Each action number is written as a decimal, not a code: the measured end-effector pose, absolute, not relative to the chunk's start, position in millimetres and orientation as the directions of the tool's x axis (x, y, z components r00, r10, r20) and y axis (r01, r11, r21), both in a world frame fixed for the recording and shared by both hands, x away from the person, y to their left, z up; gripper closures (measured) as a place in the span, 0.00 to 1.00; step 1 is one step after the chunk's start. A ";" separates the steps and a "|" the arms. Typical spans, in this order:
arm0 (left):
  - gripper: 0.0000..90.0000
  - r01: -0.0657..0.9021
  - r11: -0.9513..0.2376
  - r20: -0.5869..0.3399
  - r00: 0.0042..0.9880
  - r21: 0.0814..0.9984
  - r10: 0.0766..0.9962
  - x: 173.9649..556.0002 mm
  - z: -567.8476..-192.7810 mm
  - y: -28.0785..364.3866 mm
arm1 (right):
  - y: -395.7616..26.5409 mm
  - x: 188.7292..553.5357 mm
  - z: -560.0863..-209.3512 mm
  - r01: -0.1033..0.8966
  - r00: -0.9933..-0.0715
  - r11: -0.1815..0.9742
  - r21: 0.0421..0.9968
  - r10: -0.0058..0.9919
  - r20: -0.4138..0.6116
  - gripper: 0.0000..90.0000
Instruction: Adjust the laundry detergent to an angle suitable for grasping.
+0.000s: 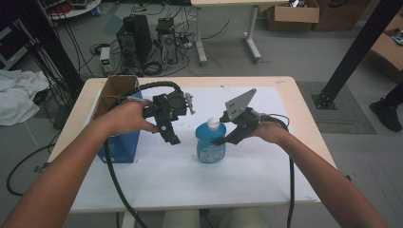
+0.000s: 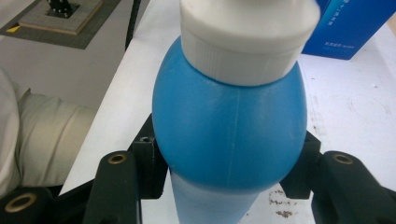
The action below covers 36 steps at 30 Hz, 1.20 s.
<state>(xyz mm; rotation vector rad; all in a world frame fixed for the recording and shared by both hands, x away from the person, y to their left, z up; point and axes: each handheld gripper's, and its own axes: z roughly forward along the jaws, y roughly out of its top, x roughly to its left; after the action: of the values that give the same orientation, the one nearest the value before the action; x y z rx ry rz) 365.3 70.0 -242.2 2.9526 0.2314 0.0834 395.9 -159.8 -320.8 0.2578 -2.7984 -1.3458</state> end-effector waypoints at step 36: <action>0.22 0.146 -0.974 0.040 0.987 0.172 0.155 366.9 -246.2 65.9 | -160.7 400.8 -338.3 -0.127 -0.984 0.638 0.760 -0.175 -0.017 0.48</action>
<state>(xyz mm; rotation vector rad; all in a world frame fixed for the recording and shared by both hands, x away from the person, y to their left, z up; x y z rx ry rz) 366.9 65.9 -246.2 2.9631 0.2261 0.0795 400.8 -160.7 -338.3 0.2573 -2.7906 -1.2871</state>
